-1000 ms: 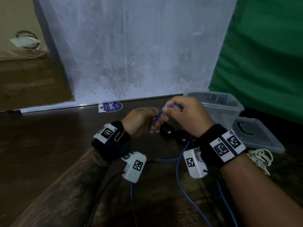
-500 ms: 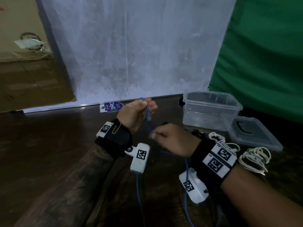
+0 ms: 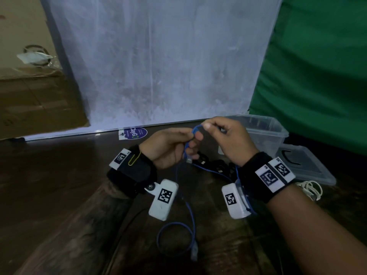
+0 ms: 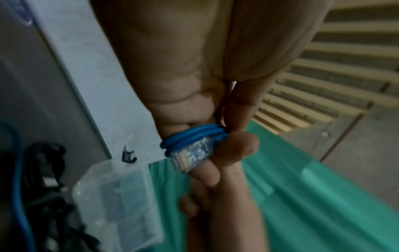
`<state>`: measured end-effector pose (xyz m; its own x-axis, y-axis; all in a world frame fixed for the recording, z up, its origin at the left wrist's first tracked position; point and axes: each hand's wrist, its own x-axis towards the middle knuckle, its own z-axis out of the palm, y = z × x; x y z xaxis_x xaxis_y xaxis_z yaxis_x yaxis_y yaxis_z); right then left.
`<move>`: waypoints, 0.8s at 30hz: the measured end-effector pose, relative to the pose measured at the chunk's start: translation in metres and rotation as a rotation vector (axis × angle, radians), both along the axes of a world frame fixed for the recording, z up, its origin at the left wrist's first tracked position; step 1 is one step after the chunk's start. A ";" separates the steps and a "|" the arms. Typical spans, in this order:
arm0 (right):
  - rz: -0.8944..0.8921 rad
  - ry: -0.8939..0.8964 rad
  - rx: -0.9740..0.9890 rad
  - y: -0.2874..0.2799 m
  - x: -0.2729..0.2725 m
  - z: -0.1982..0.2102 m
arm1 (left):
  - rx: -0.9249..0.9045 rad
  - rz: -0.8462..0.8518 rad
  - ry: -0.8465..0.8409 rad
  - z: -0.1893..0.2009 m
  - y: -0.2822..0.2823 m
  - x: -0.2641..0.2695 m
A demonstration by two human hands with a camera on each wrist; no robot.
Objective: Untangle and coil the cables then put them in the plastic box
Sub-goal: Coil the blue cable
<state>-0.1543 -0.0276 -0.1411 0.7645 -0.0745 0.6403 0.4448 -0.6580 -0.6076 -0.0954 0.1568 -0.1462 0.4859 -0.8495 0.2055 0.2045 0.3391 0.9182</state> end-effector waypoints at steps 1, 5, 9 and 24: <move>-0.002 0.016 0.030 0.001 0.004 -0.006 | -0.039 -0.005 0.042 0.001 0.001 0.001; 0.048 0.338 0.064 0.021 0.006 -0.025 | -0.162 0.070 0.212 0.003 -0.001 0.004; 0.162 0.546 -0.065 0.042 -0.007 -0.023 | -0.192 0.179 0.164 -0.004 -0.002 0.016; 0.080 0.214 0.022 0.024 -0.043 0.049 | 0.198 0.294 -0.317 0.007 0.004 0.002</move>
<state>-0.1977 -0.0033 -0.0921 0.8866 -0.0208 0.4621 0.3544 -0.6113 -0.7076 -0.0930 0.1611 -0.1395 0.6513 -0.7230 0.2304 -0.1745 0.1527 0.9727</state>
